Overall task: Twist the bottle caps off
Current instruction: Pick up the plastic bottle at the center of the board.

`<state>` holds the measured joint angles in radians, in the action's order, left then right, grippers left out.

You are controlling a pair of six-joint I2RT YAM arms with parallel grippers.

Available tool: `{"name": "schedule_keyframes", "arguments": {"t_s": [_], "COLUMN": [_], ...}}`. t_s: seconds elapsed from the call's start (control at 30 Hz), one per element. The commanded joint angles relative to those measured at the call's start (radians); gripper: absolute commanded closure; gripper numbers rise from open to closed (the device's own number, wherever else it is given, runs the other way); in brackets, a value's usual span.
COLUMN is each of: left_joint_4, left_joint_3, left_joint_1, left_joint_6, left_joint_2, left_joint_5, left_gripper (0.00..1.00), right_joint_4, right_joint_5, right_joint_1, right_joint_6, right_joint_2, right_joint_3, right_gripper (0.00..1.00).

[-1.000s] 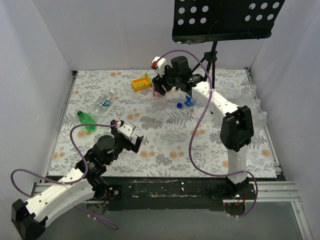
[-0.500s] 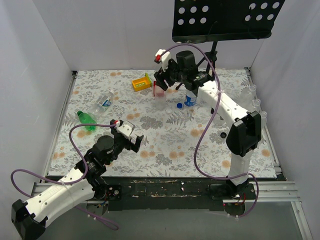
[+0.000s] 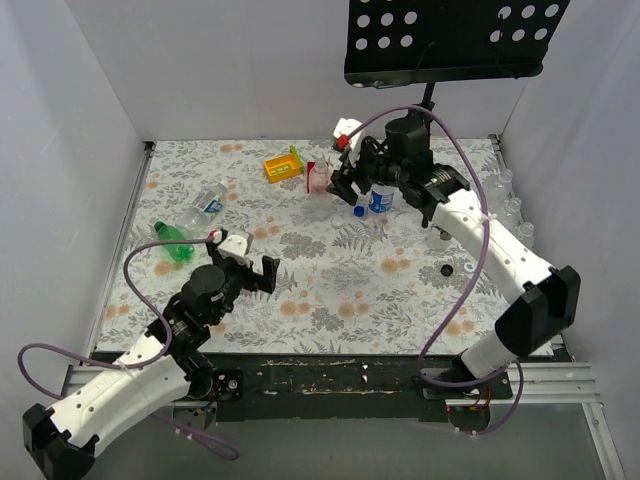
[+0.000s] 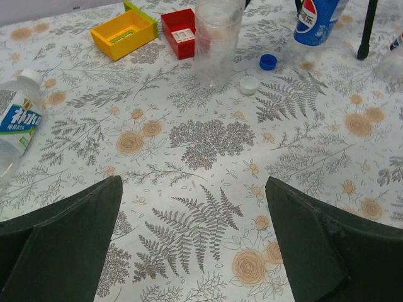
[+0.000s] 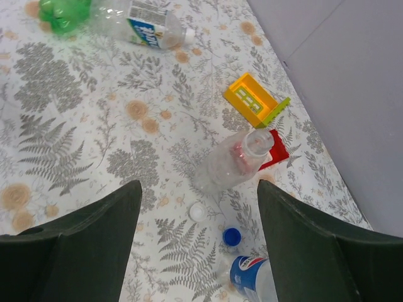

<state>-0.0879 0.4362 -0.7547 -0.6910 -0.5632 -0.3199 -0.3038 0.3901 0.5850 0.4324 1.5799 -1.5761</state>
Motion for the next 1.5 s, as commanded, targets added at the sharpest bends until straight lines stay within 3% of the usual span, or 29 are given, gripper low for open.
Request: {"name": "schedule_keyframes", "arguments": {"t_s": [0.0, 0.2, 0.33, 0.57, 0.7, 0.87, 1.0, 1.23, 1.37, 1.47], "left_joint_4": [-0.050, -0.122, -0.164, -0.211, -0.272, -0.386, -0.389, -0.372, -0.418, -0.415], "left_joint_3": [0.091, 0.217, 0.327, 0.423, 0.476, 0.565, 0.566, 0.591, 0.642, 0.644], "left_joint_1": [0.073, 0.354, 0.563, 0.839, 0.885, 0.904, 0.919, 0.953, 0.954, 0.956], "left_joint_6": [-0.148, -0.229, -0.281, -0.445, -0.518, -0.591, -0.602, -0.582, -0.602, -0.602], "left_joint_2": [-0.044, -0.205, -0.306, -0.452, -0.535, -0.655, -0.707, -0.851, -0.940, -0.977], "left_joint_5": [-0.038, 0.218, 0.408, 0.571, 0.483, 0.213, 0.084, 0.044, -0.042, -0.059], "left_gripper": [0.02, 0.02, 0.02, 0.02, 0.02, 0.02, 0.02, 0.02, 0.15, 0.17], "right_joint_4": [-0.046, -0.069, -0.060, 0.035, 0.098, 0.212, 0.164, 0.143, 0.138, 0.132], "right_joint_5": [0.098, 0.222, 0.343, 0.447, 0.506, 0.634, 0.673, 0.645, 0.641, 0.636], "right_joint_1": [-0.002, -0.069, -0.155, -0.280, -0.344, -0.413, -0.451, -0.478, -0.479, -0.479], "right_joint_6": [0.103, 0.072, 0.046, -0.003, -0.003, -0.050, 0.009, 0.026, 0.031, 0.034], "right_joint_2": [-0.124, -0.253, -0.337, -0.466, -0.512, -0.535, -0.526, -0.540, -0.541, -0.537], "right_joint_3": [0.091, 0.220, 0.332, 0.577, 0.717, 0.853, 0.867, 0.867, 0.870, 0.867], "right_gripper": [0.17, 0.07, 0.07, 0.06, 0.02, 0.02, 0.02, 0.03, 0.03, 0.03]}}
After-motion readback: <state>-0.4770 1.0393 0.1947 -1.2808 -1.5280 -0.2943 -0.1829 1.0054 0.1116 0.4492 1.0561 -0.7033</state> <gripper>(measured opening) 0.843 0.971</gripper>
